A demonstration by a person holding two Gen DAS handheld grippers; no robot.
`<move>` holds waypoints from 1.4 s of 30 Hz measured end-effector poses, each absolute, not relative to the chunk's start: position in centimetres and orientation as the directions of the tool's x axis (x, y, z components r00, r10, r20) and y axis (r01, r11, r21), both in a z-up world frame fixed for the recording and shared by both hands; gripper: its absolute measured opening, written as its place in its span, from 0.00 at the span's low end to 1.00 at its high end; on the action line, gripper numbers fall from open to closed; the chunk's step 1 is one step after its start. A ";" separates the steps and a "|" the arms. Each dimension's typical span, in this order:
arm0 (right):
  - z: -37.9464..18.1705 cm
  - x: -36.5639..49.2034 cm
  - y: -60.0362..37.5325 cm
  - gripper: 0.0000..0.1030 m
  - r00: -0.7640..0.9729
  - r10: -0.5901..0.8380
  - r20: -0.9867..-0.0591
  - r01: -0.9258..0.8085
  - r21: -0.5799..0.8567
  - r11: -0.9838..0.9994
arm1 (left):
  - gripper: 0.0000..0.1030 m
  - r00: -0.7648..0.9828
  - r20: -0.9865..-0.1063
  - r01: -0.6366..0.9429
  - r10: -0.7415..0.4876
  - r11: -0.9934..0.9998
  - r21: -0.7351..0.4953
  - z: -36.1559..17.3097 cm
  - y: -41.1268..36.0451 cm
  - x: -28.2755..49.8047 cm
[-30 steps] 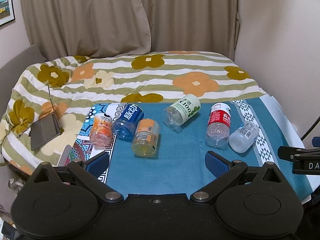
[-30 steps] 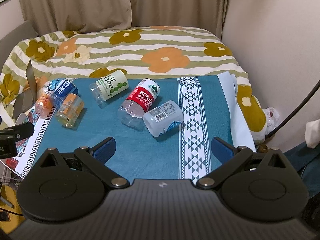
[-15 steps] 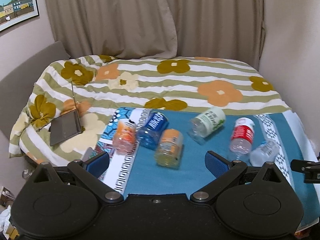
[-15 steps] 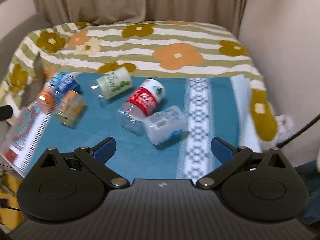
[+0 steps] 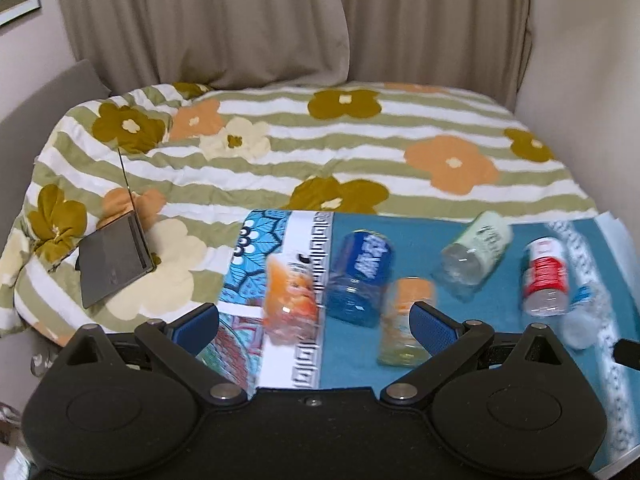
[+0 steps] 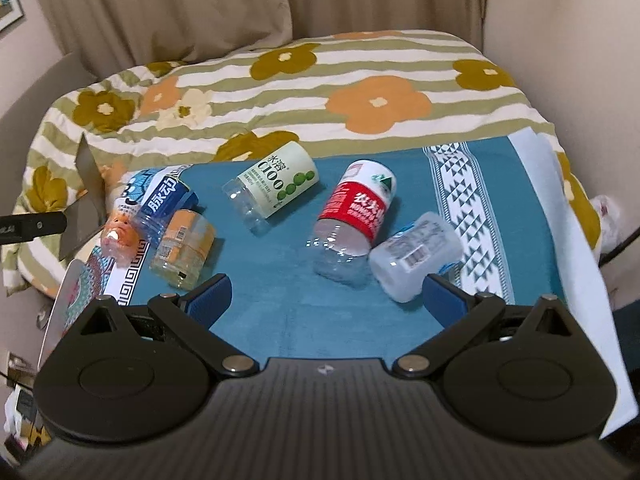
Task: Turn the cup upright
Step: 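Move the left gripper to the orange-print cup and close around it, then lift the orange-print cup with the left gripper, lower it, and open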
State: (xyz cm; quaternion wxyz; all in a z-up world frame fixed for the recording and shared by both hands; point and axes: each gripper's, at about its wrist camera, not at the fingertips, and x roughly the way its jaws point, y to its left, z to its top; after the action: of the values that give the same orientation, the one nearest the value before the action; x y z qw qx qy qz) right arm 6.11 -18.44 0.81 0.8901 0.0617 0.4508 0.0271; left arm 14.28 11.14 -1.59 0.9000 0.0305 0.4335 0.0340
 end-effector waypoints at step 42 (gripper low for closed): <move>-4.0 8.9 -9.2 1.00 0.447 -0.094 -0.890 0.277 0.038 0.960 | 0.65 0.350 -0.925 0.145 -0.148 0.984 -0.102 -12.3 18.2 24.4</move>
State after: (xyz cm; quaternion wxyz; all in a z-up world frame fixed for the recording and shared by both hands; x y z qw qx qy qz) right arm 8.93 -9.19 -4.01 0.8459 0.0889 0.5144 -0.1097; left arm 24.44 18.24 -12.32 0.8217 -0.0012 0.5628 -0.0893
